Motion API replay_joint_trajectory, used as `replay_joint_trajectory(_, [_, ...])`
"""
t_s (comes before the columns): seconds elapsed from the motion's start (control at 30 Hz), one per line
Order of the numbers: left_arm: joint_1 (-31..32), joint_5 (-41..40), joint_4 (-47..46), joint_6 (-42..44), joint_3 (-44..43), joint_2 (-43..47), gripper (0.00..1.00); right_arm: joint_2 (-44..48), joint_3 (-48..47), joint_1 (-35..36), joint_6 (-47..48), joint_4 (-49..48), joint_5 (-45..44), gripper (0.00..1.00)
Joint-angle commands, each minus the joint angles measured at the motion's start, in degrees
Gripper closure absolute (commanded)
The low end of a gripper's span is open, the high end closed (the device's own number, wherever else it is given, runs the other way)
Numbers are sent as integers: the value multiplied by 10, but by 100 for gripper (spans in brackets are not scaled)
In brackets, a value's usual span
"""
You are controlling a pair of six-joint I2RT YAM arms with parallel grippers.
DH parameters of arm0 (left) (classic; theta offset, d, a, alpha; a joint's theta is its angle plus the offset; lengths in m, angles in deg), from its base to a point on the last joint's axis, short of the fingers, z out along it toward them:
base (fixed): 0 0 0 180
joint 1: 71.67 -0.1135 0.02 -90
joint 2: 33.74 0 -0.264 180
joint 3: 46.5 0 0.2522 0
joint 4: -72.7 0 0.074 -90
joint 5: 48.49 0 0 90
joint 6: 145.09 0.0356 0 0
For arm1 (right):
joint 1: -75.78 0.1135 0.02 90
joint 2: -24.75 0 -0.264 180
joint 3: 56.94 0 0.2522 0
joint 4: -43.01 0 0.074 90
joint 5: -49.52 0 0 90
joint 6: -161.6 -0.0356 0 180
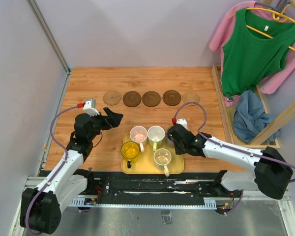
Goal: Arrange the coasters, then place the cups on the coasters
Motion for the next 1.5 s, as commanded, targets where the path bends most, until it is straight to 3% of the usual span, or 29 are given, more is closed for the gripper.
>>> replay_joint_trajectory(0.0, [-2,7,-19,-4,9,10,0,21,-11,14,-10,14,-47,99])
replay_joint_trajectory(0.5, [-2,-2,-21,-4,-3,9,0,83,-76,16,68,41,-208,99])
replay_joint_trajectory(0.63, [-2,-3,-30,-5,-7,-2,0,69,-101,-23,119,30,-220,99])
replay_joint_trajectory(0.97, [-2,-27,-38,6,-39,-48,0,-8,-139,-224,261,-113,-96,99])
replay_joint_trajectory(1.17, [-2,-33,-48,7,-46,-75,0,-105,-193,-317,280,-172,-8,99])
replay_joint_trajectory(1.47, [-2,-29,-57,9,-59,-109,0,-251,-320,-370,298,-163,59,99])
